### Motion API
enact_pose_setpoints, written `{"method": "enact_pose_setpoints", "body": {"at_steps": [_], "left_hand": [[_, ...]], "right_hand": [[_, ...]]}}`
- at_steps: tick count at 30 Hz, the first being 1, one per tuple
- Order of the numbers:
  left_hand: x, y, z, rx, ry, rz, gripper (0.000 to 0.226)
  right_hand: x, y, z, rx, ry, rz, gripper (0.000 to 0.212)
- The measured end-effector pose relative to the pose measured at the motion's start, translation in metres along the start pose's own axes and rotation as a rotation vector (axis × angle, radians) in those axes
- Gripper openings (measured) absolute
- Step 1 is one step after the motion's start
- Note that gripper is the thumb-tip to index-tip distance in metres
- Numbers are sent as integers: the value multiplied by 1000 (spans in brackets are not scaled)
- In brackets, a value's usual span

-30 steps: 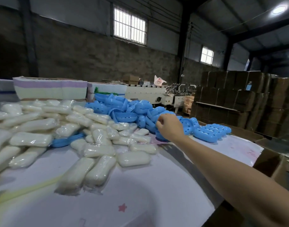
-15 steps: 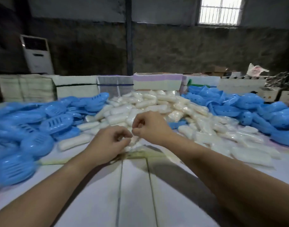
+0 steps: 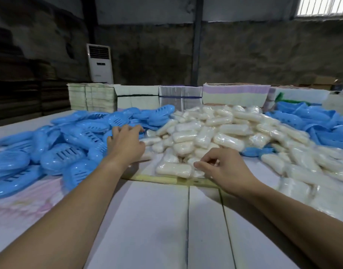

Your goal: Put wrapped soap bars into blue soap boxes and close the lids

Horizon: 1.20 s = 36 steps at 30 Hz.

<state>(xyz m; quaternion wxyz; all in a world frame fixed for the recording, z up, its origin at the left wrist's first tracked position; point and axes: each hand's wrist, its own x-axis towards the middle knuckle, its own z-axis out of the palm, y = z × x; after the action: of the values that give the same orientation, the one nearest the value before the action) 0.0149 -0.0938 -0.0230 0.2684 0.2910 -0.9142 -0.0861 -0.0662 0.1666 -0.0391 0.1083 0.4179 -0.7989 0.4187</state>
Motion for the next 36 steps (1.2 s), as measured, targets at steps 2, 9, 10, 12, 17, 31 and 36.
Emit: {"method": "enact_pose_setpoints", "body": {"at_steps": [2,9,10,12,17,31,36], "left_hand": [[3,-8,5,52,-59,-49,40],[7,-2,15,91,-67,-144,19],[8,-4,15,51,-65,-184,17],[11,-10,15,11,-58,-235,17],[13,-11,15,-89,-51,-235,17],[-54,73,-25,-743,-274,667,19],[-72,83,-11,-502,-530,811,12]], "right_hand": [[-1,-1,0,-52,-21,-10,23],[-3,-3,-3,-21,-50,1,11],[-3,-4,-3,-13,-54,5,10],[-3,-4,-3,-2,-54,17,9],[-4,-6,-4,9,-41,21,10],[8,4,-49,125,391,142,17],[14,28,-88,-49,444,291,13]]}}
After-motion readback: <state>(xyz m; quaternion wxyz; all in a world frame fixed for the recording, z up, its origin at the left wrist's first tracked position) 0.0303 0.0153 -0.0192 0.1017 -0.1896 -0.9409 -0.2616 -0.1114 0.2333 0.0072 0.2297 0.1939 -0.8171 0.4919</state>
